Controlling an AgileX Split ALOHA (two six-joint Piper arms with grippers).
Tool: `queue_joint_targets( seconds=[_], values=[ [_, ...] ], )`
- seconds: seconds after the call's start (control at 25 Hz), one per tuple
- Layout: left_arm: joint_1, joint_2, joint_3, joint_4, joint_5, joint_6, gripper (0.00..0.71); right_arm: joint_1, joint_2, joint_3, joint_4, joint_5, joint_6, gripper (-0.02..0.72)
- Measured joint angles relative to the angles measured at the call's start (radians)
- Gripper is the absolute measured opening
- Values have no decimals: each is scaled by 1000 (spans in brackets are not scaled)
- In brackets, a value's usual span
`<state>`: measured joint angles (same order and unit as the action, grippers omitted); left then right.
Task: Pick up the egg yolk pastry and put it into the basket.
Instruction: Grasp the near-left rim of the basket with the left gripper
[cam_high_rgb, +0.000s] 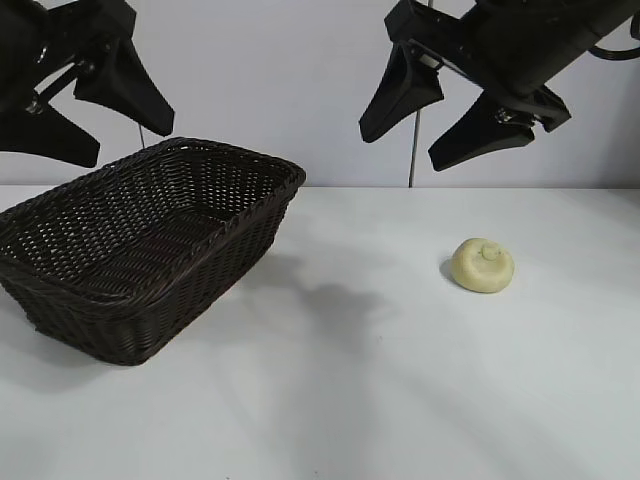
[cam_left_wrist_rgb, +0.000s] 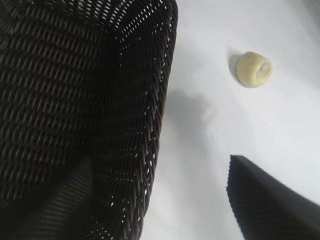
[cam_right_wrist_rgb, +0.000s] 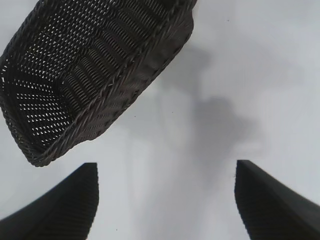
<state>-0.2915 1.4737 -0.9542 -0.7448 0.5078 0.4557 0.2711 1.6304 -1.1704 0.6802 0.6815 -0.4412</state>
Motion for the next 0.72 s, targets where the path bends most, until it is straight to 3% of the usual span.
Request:
queue_joint_targets(
  seconds=[0.4,0.72],
  values=[
    [0,0,0,-14,-7,-29,542,0,0,0,0,0,0,546],
    [0,0,0,-30,25,-534,542,0,0,0,0,0,0,546]
  ],
)
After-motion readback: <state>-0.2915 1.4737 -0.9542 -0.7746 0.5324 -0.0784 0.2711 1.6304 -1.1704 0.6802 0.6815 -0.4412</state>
